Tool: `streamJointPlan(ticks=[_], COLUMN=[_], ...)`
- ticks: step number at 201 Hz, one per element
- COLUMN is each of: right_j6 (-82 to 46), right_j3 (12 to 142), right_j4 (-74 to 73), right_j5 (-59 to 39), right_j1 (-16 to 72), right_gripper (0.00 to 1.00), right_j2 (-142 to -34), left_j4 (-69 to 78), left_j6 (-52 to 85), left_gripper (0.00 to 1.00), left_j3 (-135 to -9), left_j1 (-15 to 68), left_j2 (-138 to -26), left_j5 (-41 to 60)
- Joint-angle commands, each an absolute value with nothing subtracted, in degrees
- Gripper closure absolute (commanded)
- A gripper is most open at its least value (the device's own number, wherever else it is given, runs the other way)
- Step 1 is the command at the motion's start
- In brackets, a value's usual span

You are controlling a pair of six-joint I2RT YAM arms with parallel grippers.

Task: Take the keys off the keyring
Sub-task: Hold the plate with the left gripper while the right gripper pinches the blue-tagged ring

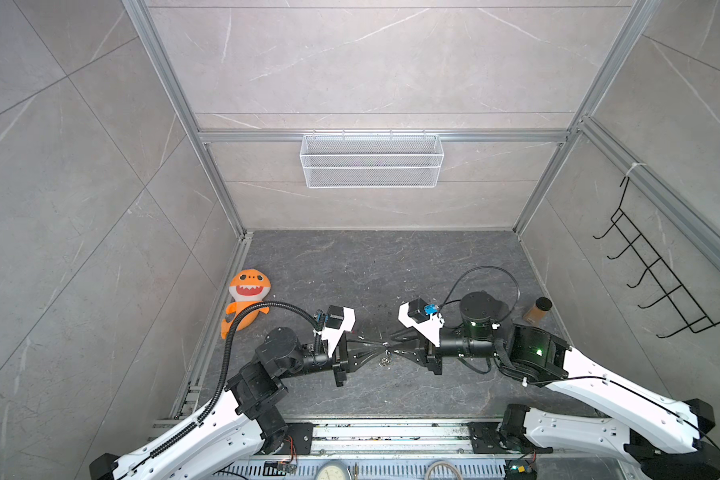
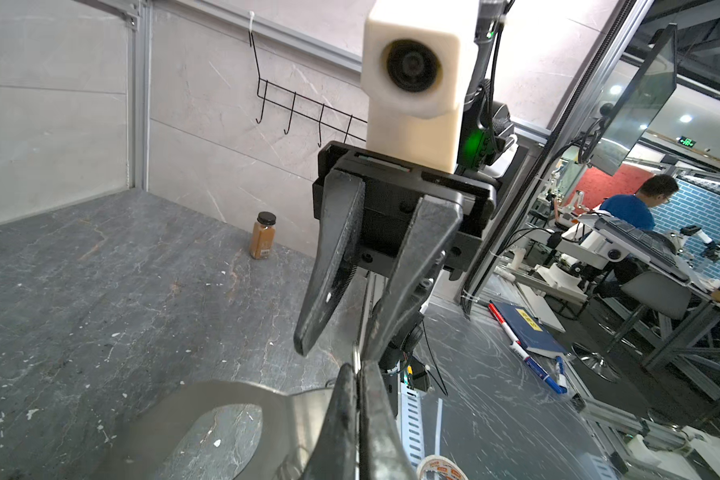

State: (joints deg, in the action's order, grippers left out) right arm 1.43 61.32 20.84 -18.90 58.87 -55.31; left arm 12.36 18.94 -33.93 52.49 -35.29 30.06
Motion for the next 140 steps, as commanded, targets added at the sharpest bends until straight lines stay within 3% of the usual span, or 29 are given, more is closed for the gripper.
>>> streamJointPlan(ticks=[1, 32, 76, 140], right_j6=[-2.4, -7.7, -11.0, -14.2], right_j3=[56.7, 49.7, 51.1, 49.8], right_j4=[9.9, -2.8, -7.1, -12.6], right_j5=[-12.9, -13.3, -25.1, -26.9], right_j1=[59.0, 59.0, 59.0, 59.0], right_gripper=[0.59, 0.54, 0.51, 0.51], right_j2=[-49.7, -45.3, -50.9, -52.7], left_j4=[18.9, 21.6, 23.3, 23.4], left_j6=[20.4, 22.0, 23.3, 23.8], left_gripper=[1.00, 1.00, 1.00, 1.00], left_j3=[-33.4, -32.8, -32.7, -31.8], left_j1=[52.7, 52.7, 52.7, 52.7], left_j2=[-32.8, -31.9, -31.9, -30.5], left_j5=[28.1, 27.8, 26.8, 25.2])
